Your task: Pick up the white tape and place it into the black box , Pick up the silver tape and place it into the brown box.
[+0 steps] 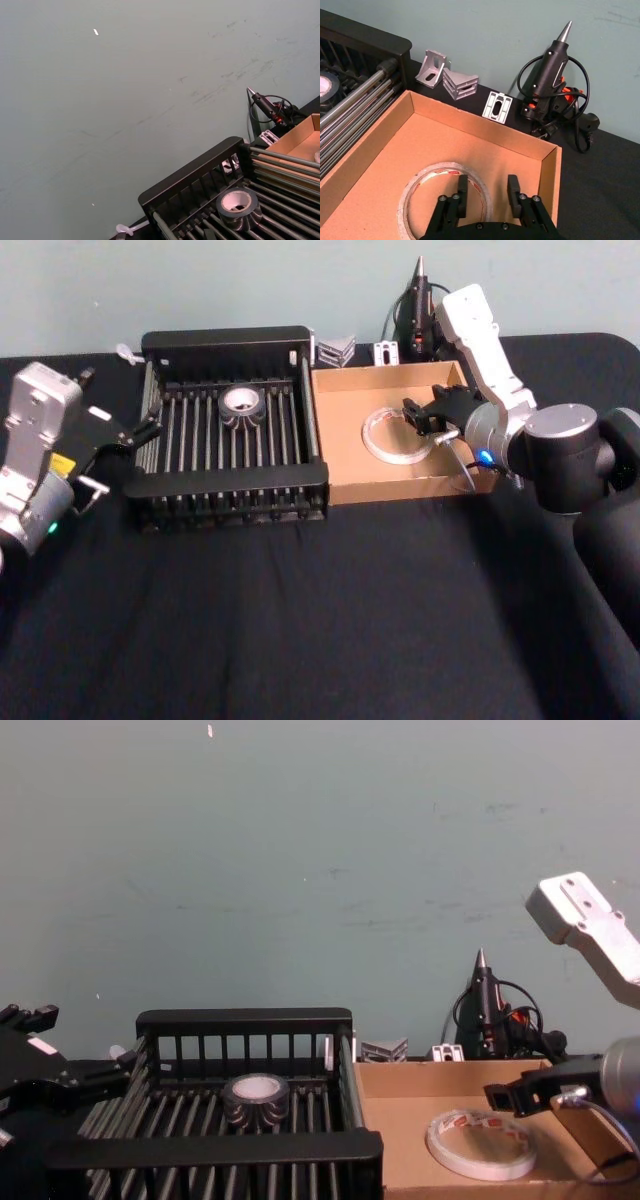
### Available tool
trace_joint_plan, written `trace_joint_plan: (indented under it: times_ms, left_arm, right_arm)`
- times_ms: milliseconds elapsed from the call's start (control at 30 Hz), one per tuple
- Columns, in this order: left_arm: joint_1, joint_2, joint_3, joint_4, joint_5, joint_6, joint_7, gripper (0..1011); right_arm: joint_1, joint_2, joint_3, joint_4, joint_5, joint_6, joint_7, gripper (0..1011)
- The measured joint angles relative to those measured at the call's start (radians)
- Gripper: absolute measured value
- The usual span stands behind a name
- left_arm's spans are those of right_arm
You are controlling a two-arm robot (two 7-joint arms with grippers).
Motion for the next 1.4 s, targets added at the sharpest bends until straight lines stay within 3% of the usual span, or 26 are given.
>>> trace_joint_plan:
  times_ms: [333,400,567,733,1000,1067,1100,1400]
  left_arm:
    - [0.000,0.000,0.000,0.000,0.000,0.000,0.000,1001]
    - [0.000,0.000,0.000,0.000,0.000,0.000,0.000,1001]
    - [0.000,0.000,0.000,0.000,0.000,0.000,0.000,1001]
    - [0.000,0.000,0.000,0.000,0.000,0.000,0.000,1001]
    - [0.000,0.000,0.000,0.000,0.000,0.000,0.000,1001]
    - [0.000,0.000,0.000,0.000,0.000,0.000,0.000,1001]
    - [0.000,0.000,0.000,0.000,0.000,0.000,0.000,1001]
    - [0.000,0.000,0.000,0.000,0.000,0.000,0.000,1001]
  right_arm:
    - [-0.001,0.001,0.000,-0.001,0.001,0.001,0.001,794]
    - [-0.001,0.001,0.000,-0.001,0.001,0.001,0.001,811]
    - [-0.012,0.003,0.008,-0.019,0.000,0.000,0.019,977]
    - [-0.036,0.007,0.025,-0.063,-0.003,-0.017,0.029,1000]
    - [-0.116,0.030,0.061,-0.192,-0.005,-0.085,0.046,1000]
    - [-0.164,0.050,0.073,-0.249,-0.005,-0.134,0.057,1000]
    - [-0.164,0.050,0.073,-0.249,-0.005,-0.134,0.057,1000]
    - [-0.314,0.118,0.086,-0.366,-0.004,-0.320,0.101,1000]
